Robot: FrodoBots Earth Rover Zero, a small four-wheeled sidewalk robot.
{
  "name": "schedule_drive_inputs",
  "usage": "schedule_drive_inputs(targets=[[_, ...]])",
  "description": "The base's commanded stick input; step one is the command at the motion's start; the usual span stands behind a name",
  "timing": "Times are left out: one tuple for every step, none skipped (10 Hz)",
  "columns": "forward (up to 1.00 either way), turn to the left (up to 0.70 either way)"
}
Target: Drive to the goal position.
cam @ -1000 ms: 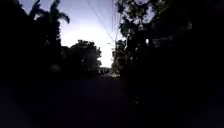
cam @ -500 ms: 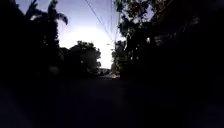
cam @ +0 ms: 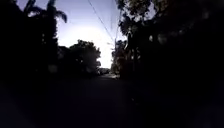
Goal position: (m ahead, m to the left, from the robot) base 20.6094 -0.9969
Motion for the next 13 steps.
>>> schedule_drive_inputs(targets=[[0.85, 0.0], [0.85, 0.0], [0.85, 0.0], [0.85, 0.0], [0.85, 0.01], [0.85, 0.07], [0.85, 0.1], [0.85, 0.14], [0.85, 0.16], [0.85, 0.17], [0.85, 0.17], [0.85, 0.07], [0.85, 0.0]])
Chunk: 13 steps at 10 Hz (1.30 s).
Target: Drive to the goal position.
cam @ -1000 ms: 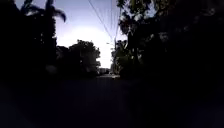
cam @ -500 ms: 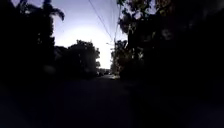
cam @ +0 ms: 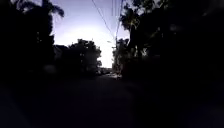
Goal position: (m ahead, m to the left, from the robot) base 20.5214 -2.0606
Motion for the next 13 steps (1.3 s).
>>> schedule_drive_inputs(targets=[[0.85, 0.0], [0.85, 0.0], [0.85, 0.0], [0.85, 0.0], [0.85, -0.06], [0.85, -0.13], [0.85, -0.15], [0.85, -0.16], [0.85, -0.14], [0.85, -0.08], [0.85, -0.02], [0.85, 0.0], [0.85, 0.0]])
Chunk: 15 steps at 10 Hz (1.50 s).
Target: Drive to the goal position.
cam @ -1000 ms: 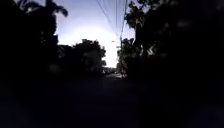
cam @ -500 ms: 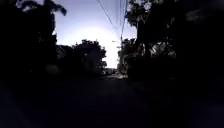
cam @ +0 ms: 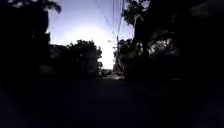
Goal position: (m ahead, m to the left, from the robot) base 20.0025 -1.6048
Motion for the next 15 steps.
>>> schedule_drive_inputs(targets=[[0.85, 0.0], [0.85, 0.0], [0.85, 0.0], [0.85, 0.0], [0.85, 0.0], [0.85, 0.0], [0.85, 0.0], [0.85, 0.0], [0.85, 0.0], [0.85, 0.0], [0.85, 0.0], [0.85, 0.0], [0.85, 0.0], [0.85, 0.0], [0.85, 0.0]])
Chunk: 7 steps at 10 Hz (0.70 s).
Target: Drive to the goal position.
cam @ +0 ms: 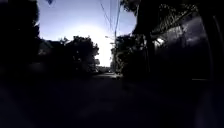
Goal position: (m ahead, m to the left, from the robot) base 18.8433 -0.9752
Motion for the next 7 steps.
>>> schedule_drive_inputs(targets=[[0.85, 0.0], [0.85, 0.0], [0.85, 0.0], [0.85, 0.0], [0.85, 0.0], [0.85, 0.0], [0.85, 0.0]])
